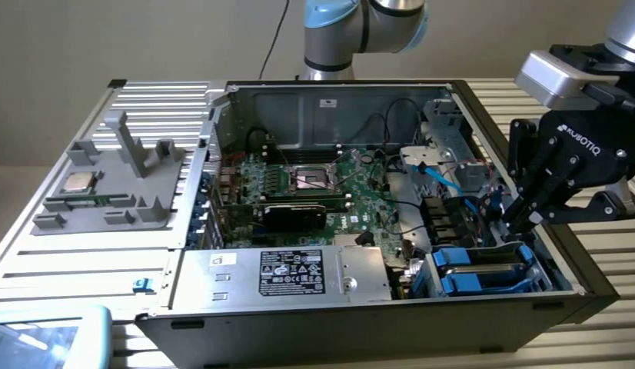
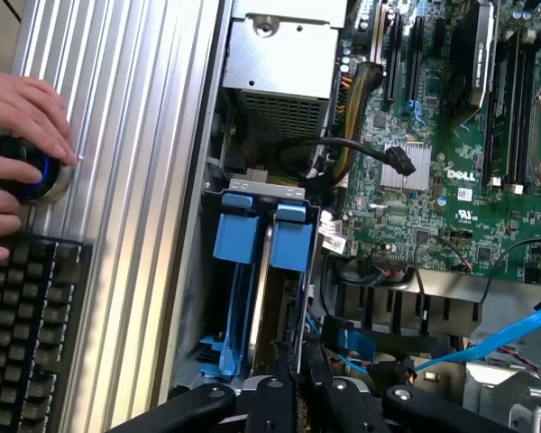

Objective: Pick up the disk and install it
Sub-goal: 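Insert the first disk wire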

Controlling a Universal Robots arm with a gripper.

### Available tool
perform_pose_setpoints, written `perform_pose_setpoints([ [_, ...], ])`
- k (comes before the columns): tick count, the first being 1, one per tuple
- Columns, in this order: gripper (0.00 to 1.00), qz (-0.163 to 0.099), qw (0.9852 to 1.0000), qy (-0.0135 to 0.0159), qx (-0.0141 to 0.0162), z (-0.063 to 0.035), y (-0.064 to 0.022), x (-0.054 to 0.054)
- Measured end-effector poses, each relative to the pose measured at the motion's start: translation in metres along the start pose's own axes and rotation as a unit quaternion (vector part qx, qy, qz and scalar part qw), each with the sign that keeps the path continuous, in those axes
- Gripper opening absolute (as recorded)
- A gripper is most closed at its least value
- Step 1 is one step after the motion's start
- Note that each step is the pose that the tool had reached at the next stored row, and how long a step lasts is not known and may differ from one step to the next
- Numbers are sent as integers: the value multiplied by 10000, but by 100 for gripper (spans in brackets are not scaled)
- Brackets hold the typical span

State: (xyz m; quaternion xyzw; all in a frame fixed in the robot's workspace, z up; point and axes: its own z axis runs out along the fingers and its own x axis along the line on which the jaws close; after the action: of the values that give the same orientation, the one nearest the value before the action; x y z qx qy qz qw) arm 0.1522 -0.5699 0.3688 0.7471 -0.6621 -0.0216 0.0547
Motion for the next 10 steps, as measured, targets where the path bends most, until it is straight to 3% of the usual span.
perform_pose_setpoints([
  [10,16,6,10000,1,0,10,72,-14],
])
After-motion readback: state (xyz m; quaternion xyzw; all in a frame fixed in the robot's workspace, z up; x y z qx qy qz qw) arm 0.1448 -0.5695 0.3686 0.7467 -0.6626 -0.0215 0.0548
